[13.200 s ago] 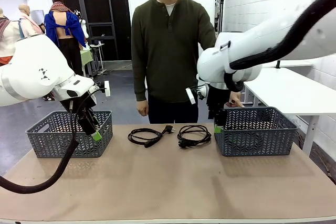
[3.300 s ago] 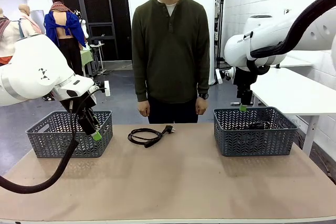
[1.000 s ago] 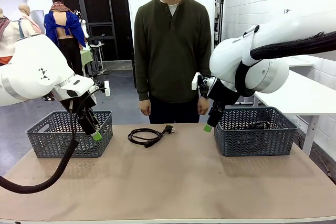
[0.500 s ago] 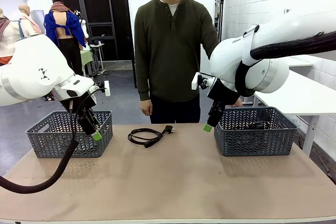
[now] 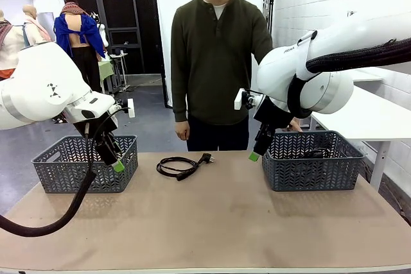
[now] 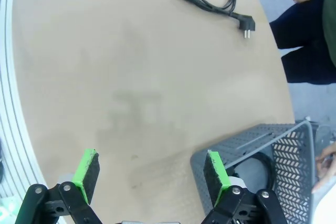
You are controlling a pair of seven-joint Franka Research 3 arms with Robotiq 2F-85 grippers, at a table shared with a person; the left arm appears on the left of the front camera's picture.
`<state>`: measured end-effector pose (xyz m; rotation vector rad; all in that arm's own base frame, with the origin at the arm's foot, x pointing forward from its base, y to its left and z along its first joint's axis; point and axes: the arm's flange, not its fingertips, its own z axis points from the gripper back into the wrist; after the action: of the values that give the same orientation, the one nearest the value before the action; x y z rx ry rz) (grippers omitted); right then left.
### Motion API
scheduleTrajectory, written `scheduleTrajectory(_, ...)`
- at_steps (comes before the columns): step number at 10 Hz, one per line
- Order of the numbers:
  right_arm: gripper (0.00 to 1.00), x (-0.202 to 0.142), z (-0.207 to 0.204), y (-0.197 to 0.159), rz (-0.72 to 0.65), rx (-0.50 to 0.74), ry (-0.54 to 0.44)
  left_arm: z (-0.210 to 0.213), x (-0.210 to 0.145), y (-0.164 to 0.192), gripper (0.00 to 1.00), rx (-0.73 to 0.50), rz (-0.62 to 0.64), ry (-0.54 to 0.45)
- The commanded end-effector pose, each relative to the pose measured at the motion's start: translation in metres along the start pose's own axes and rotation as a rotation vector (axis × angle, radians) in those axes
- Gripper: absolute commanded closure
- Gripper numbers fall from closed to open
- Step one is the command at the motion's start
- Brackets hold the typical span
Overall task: Organize the cables according to human instructions.
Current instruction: Pick up a bundle of cables and place it in the basket indicated by the human.
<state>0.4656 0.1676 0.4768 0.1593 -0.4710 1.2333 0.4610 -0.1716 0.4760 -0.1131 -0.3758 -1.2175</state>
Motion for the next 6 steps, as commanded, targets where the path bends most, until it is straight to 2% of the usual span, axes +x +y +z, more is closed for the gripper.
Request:
scheduleTrajectory(1, 0.0, 0.0004, 0.0005, -0.0005, -0.01, -0.003, 0.001, 0.0008, -0.0001, -0.0003, 0.0, 0.003, 0.002, 0.002)
scheduleTrajectory(6, 0.0, 0.0004, 0.0005, -0.0005, -0.01, -0.003, 0.001, 0.0008, -0.0001, -0.0003, 0.0, 0.003, 0.002, 0.002)
